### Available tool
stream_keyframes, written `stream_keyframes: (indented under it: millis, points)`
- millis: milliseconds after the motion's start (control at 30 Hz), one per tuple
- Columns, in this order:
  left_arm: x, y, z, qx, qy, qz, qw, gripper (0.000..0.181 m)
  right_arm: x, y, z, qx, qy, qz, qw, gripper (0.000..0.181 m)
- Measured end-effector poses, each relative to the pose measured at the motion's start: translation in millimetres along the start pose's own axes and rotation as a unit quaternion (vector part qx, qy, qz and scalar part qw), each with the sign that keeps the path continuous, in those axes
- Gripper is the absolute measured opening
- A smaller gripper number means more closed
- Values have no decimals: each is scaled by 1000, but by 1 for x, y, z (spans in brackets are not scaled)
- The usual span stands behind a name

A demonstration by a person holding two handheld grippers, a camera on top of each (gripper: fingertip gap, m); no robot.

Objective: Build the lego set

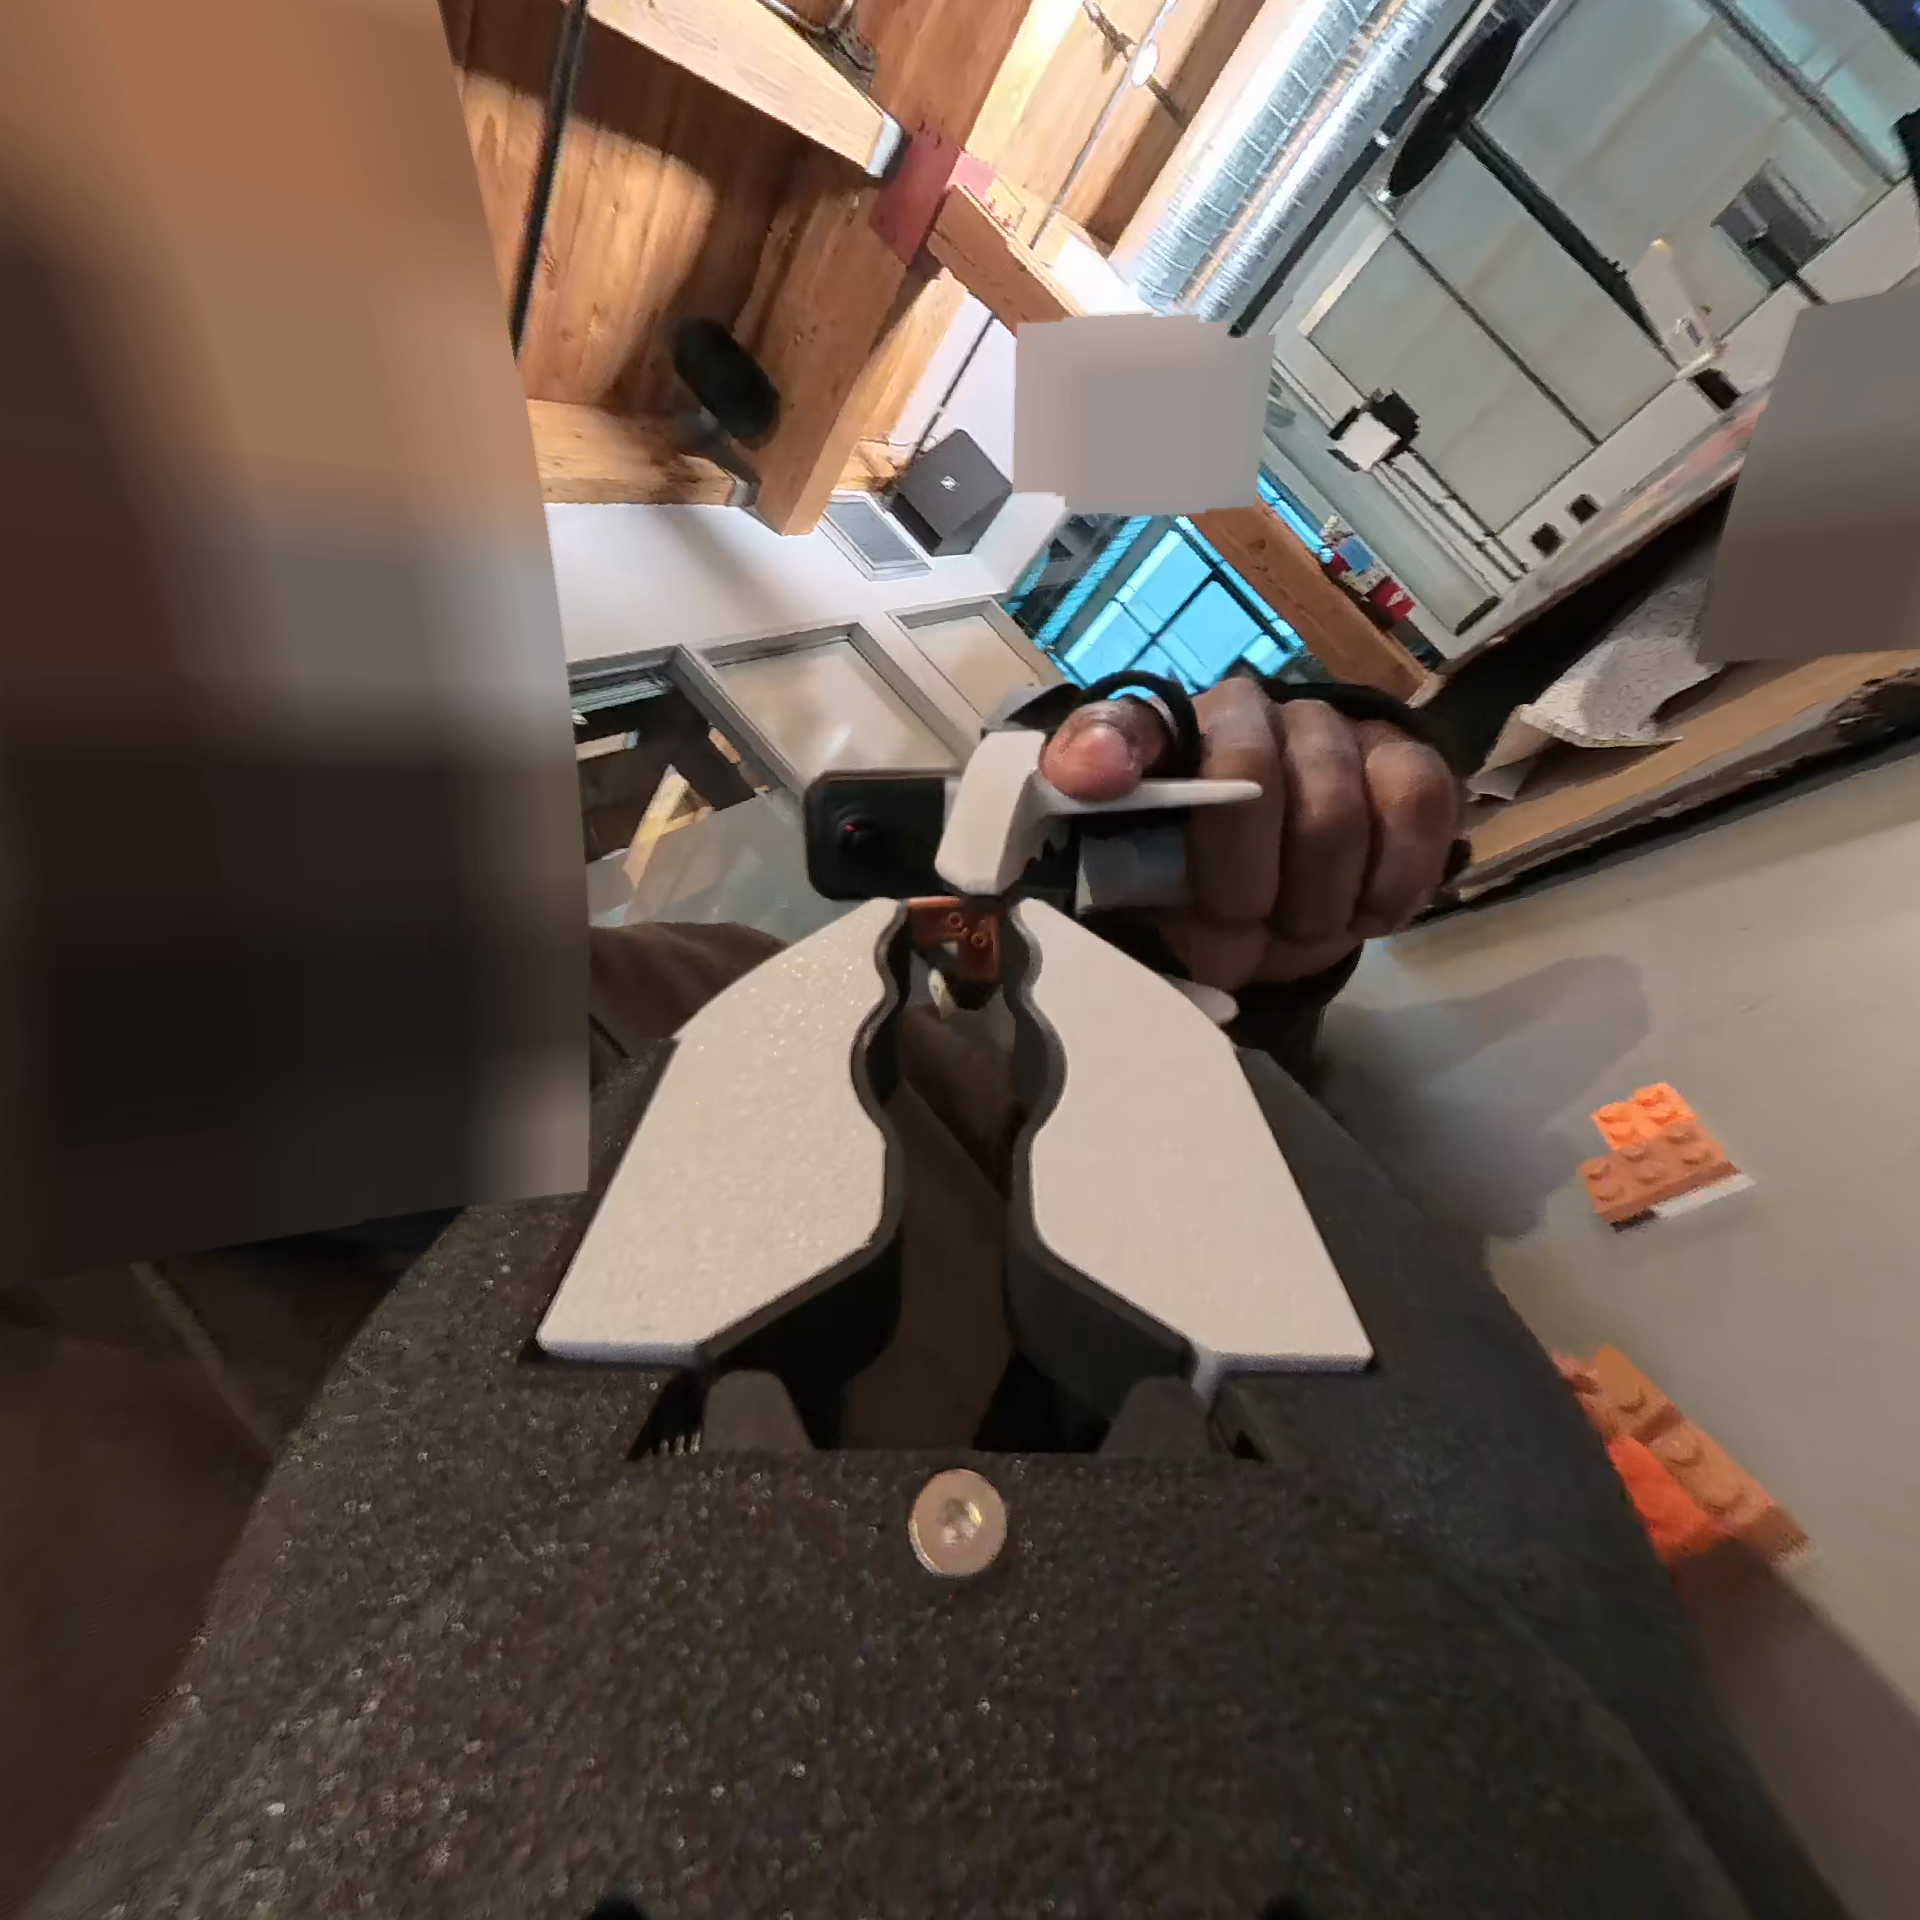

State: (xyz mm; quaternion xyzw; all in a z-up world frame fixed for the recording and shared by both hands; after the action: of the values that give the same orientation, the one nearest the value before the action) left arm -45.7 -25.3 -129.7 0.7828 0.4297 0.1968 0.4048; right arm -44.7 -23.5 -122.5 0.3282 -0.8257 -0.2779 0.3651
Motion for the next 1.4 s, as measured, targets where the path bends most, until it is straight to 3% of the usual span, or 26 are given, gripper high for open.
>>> stream_keyframes:
  millis: [167,400,567,767,1000,1400]
  points:
    - [-15,-14,-11,-74,6,-36,997,17,-20,4,14,-90,-87,-63,990,27]
    - [-47,-70,-14,-162,-12,-170,972,17,-51,-12,41,-244,-212,-235,916,28]
    - [-62,-93,-14,-185,-13,-234,954,17,-49,-28,44,-276,-214,-291,890,28]
    - [-78,-109,-10,-219,-27,-270,937,17,-46,-25,54,-292,-255,-294,874,28]
    - [-77,-118,10,-223,-71,-305,923,17,-42,-51,66,-334,-276,-389,813,32]
    - [-76,-124,19,-242,-88,-325,910,17,-51,-70,77,-299,-276,-469,784,47]
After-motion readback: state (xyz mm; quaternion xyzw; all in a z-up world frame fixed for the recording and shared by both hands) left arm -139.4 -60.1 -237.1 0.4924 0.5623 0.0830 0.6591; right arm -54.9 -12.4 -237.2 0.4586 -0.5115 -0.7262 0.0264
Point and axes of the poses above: each gripper's, where its closed fingertips meet, x out along the fingers, y out of its top, z = x × y across the jaws, the point moved 1 cm from there along -x, back along the fingers, and after that the axes turned 8 degrees about -x, right-handed, at the moved point
